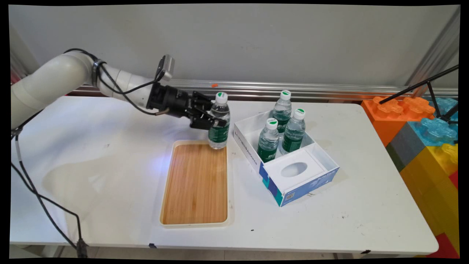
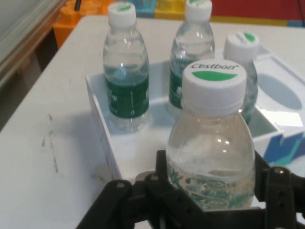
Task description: Place the picked object on the tray
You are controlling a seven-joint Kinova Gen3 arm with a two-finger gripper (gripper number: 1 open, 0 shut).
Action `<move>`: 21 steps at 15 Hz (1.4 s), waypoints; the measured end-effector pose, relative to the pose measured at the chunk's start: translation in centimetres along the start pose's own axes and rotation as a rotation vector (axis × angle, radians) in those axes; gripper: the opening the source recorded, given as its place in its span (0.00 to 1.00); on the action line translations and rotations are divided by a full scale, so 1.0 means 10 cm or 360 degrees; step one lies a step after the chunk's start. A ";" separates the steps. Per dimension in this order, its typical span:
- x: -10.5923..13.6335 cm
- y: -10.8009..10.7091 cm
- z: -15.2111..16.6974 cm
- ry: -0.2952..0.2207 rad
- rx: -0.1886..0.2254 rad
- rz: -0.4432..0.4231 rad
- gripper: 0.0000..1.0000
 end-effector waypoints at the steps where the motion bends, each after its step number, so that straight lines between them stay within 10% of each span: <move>1: -0.03 0.00 -0.02 -0.0010 -0.0002 0.0001 0.00; 21: -0.37 -0.10 -0.06 -0.0108 0.0020 0.0003 0.00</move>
